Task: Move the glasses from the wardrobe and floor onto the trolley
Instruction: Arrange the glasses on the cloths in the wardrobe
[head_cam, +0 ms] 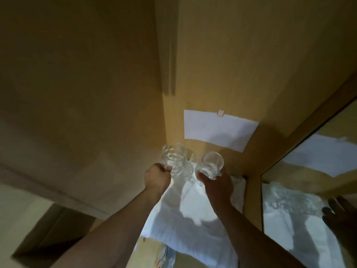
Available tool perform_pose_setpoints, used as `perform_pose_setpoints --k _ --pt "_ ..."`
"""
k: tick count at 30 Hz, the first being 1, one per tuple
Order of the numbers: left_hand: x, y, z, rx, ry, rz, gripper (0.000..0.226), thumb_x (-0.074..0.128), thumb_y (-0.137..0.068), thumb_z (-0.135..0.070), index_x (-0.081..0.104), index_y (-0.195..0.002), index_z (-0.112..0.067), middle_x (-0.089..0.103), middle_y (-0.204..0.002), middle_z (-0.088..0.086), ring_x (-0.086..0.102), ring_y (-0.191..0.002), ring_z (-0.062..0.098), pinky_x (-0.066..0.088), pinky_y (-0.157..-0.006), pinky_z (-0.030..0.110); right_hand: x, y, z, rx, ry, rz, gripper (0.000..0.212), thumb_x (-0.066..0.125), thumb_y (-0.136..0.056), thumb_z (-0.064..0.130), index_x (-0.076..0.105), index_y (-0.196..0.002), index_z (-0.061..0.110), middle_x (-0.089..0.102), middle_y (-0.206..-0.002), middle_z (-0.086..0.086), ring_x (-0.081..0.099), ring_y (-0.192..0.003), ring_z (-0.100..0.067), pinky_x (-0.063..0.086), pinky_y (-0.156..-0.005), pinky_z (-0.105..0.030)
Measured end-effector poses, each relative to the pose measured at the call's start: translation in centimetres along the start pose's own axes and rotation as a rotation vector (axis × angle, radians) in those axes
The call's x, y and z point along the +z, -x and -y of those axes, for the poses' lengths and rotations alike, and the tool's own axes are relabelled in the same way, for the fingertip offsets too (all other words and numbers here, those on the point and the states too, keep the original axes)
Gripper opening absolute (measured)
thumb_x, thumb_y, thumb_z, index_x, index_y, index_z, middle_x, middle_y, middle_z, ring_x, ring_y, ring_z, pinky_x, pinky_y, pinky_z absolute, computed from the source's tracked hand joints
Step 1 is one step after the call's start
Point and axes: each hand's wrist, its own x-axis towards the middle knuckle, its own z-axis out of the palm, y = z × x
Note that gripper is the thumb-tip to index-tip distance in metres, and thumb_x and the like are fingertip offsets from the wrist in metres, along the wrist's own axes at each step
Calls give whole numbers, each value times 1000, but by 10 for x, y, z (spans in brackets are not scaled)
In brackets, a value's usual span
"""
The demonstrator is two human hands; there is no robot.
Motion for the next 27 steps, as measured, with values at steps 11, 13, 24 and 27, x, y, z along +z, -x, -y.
perform_pose_setpoints --k 11,13,24,27 --pt "-116 128 -92 166 138 -192 37 67 -93 -43 73 -98 -7 72 -101 12 66 -94 30 52 -80 33 -91 72 117 -249 -213 -1 78 90 -67 39 57 -134 19 64 -120 -1 62 -110 -29 53 -92 -42" --pt "-132 145 -96 190 172 -221 37 68 -92 -43 72 -100 -7 72 -102 12 68 -93 28 55 -84 34 -103 81 128 -295 -235 -5 79 89 -68 43 56 -135 20 63 -121 0 61 -110 -27 52 -93 -43" --pt "-180 213 -105 265 348 -242 23 72 -92 -34 65 -101 -13 68 -106 9 69 -97 29 58 -91 45 -160 135 158 -450 -402 74 78 83 -63 58 49 -129 34 47 -117 5 57 -98 -13 46 -75 -30" --pt "-186 217 -99 280 429 -153 25 70 -94 -30 64 -105 -8 70 -109 15 69 -101 35 58 -93 50 -168 151 159 -473 -419 49 76 84 -72 54 45 -134 34 49 -121 3 55 -96 -6 44 -74 -29"
